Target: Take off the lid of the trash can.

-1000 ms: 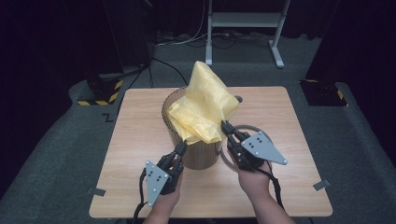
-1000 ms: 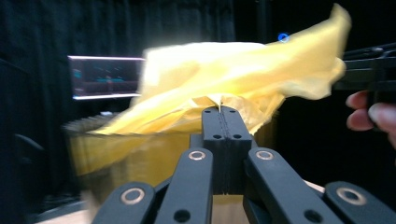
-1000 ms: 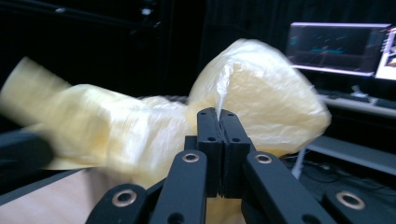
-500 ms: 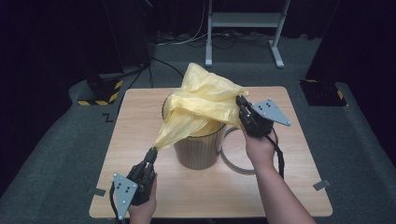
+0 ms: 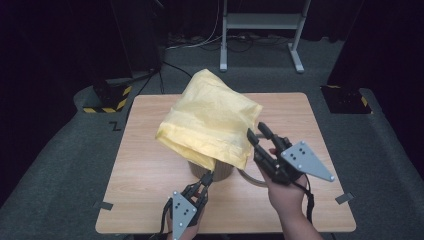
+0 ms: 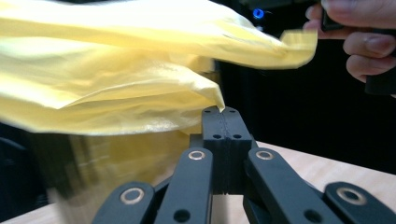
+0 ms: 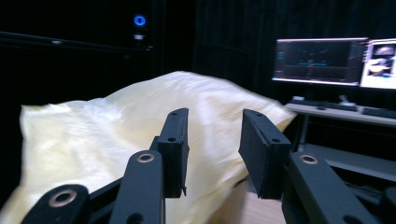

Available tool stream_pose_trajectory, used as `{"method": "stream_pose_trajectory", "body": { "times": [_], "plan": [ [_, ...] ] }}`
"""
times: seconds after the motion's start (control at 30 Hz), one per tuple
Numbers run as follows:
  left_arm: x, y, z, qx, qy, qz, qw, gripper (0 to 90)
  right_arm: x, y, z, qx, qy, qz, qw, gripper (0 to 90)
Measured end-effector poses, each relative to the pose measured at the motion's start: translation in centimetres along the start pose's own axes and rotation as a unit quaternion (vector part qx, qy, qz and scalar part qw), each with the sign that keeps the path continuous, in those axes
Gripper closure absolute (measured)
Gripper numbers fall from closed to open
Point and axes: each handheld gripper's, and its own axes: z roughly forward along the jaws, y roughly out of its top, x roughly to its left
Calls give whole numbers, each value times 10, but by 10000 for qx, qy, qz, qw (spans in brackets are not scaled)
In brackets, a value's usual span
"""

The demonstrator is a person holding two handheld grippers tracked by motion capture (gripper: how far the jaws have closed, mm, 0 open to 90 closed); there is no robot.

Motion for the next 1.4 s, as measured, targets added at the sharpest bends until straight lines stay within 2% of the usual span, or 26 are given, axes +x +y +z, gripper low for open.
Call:
{"method": "stream_pose_trajectory", "body": {
  "times": [0.07,0.17,0.27,0.4,0.53,0.57,0.7,0.77,0.83,0.93,1.0,1.07,1.17,1.23,1.33,1.4],
  "plan": [
    [-1,-1,3,22,10,16,10000,900,12,-6,-3,37,198,44,9998,609],
    [7,-1,4,-36,139,-66,9999,900,27,-18,-1,167,324,0,9993,609],
    [18,4,0,-180,303,-115,9993,900,32,-26,10,332,273,-119,9990,607],
    [27,8,-7,-297,447,-115,9985,899,20,-26,32,443,150,-177,9987,634],
    [23,5,-8,-166,297,-129,9993,895,6,-26,53,599,-48,-262,9979,662],
    [22,4,-8,-111,290,-72,9995,892,3,-27,57,658,-116,-278,9974,667],
    [27,3,-14,-80,347,-187,9992,857,-9,-29,63,796,-255,-252,9962,674],
    [32,3,-21,-61,405,-162,9990,783,-11,-31,65,855,-291,-271,9955,677],
    [37,4,-29,-58,500,-101,9987,751,-12,-33,66,877,-329,-312,9951,681],
    [46,7,-42,-184,706,-142,9972,661,-13,-33,68,894,-367,-283,9949,680],
    [52,9,-47,-227,805,-207,9963,631,-13,-33,69,909,-363,-297,9948,682],
    [57,10,-49,-259,964,-174,9949,609,-14,-33,68,905,-359,-302,9948,682],
    [69,13,-47,-395,1103,-292,9927,579,-14,-33,68,909,-371,-326,9946,683],
    [79,17,-44,-528,1220,-277,9907,560,-14,-33,67,905,-420,-353,9944,683],
    [94,26,-34,-625,1304,-232,9892,517,-14,-33,66,895,-438,-309,9945,684],
    [104,35,-27,-764,1366,-144,9876,485,-14,-33,66,900,-453,-339,9943,684]
  ]
}}
